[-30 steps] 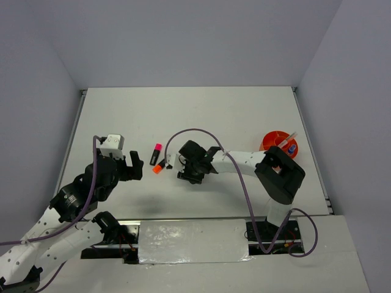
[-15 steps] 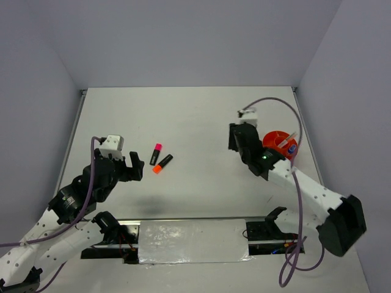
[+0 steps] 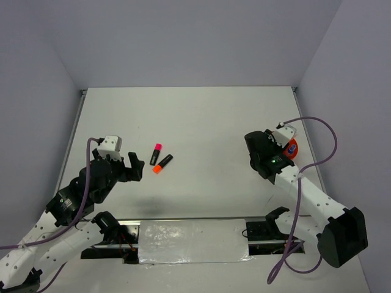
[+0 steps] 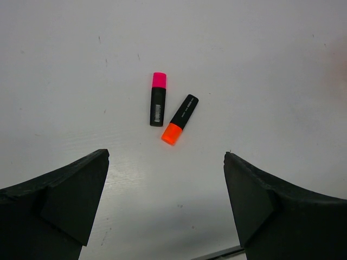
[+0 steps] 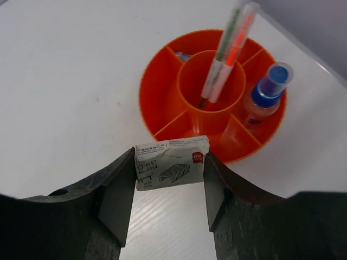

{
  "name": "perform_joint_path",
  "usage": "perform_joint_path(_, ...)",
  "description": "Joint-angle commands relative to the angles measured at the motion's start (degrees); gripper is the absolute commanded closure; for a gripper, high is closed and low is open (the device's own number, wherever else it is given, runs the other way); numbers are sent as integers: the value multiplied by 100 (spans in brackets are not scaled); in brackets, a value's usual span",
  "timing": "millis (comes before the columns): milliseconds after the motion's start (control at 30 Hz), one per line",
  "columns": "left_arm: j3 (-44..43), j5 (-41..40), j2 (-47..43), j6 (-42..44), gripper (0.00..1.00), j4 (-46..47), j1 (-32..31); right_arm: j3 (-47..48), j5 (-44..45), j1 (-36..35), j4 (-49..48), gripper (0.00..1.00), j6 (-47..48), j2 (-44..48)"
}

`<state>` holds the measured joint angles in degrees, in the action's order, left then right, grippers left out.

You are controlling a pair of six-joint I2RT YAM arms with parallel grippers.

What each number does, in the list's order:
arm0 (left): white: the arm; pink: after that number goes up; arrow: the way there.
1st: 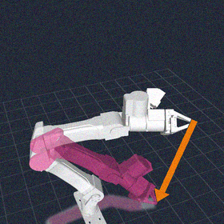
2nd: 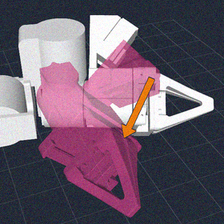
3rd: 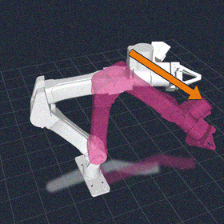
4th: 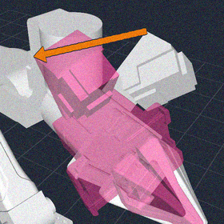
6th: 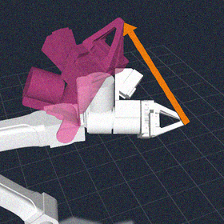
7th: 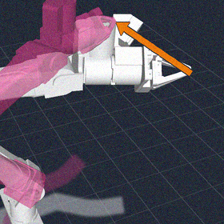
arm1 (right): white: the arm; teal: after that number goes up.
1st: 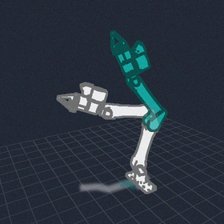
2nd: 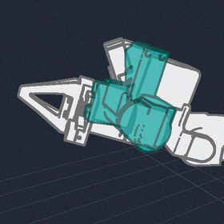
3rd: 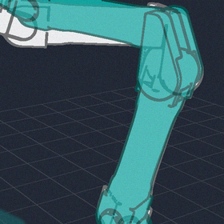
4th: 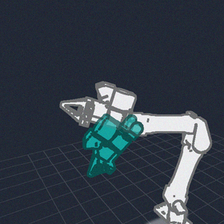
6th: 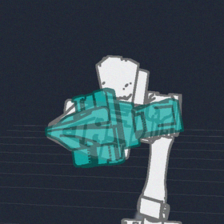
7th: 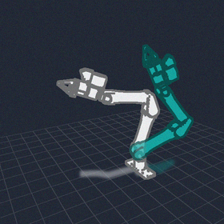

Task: Sort the stationery into containers
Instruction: Place the stationery in the storage box.

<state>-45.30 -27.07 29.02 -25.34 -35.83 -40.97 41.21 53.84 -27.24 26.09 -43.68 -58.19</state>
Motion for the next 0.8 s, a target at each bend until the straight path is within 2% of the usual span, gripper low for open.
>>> perform_joint_path(0, 21, 88, -28, 170, 1, 244, 28, -87, 478, 254, -226, 79, -106, -148)
perform_joint_path(400, 65, 378, -36, 284, 1, 358, 28, -254, 276, 826, -1044, 74, 255, -561)
perform_joint_path(700, 82, 545, -36, 346, 1, 419, 28, -368, 232, 896, -1115, 65, 97, -667)
perform_joint_path(767, 83, 554, -36, 346, 1, 428, 28, -377, 258, 896, -1141, 59, 123, -658)
